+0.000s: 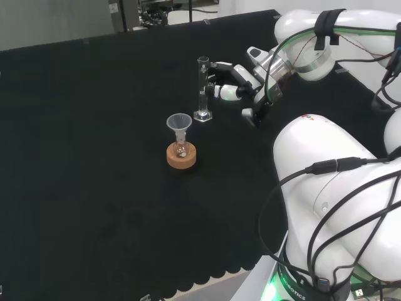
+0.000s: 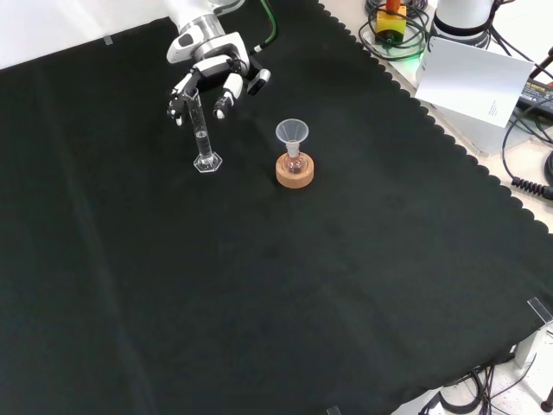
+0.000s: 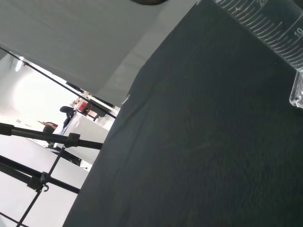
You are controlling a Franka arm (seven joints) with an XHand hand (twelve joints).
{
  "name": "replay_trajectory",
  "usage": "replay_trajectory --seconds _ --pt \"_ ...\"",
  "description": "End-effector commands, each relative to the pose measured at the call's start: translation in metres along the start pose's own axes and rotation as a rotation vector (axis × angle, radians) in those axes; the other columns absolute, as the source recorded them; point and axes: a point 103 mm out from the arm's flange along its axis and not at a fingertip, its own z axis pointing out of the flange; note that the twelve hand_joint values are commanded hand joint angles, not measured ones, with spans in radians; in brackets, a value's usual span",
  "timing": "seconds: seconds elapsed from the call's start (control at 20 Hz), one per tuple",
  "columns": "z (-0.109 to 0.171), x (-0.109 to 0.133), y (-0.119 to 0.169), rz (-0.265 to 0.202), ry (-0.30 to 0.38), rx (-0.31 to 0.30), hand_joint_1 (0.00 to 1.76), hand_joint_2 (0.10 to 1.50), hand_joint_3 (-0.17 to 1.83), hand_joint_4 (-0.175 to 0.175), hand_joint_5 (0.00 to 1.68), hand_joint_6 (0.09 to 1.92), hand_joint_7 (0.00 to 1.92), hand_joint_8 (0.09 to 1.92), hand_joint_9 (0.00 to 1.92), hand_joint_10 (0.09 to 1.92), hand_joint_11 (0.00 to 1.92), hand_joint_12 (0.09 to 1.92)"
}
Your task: Pick up the graduated cylinder.
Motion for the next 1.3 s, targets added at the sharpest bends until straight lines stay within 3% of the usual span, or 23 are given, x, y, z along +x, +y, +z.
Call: replay_trajectory --seconds 0.05,0.7,1.3 --pt "0.006 -0.002 0.009 -0.023 0.032 0.007 1.02 1.01 -0.17 -0.049 0.52 0.09 0.35 0.63 0.55 0.55 0.3 1.3" --pt "0.022 -0.004 0.019 -0.047 0.059 -0.009 1.04 1.01 -0.17 -0.035 0.53 0.09 0.32 0.62 0.47 0.56 0.22 1.33" --pt "0.024 -0.012 0.02 -0.03 0.11 -0.026 1.06 1.01 -0.17 -0.012 0.71 0.16 0.48 0.6 0.64 0.53 0.29 1.31"
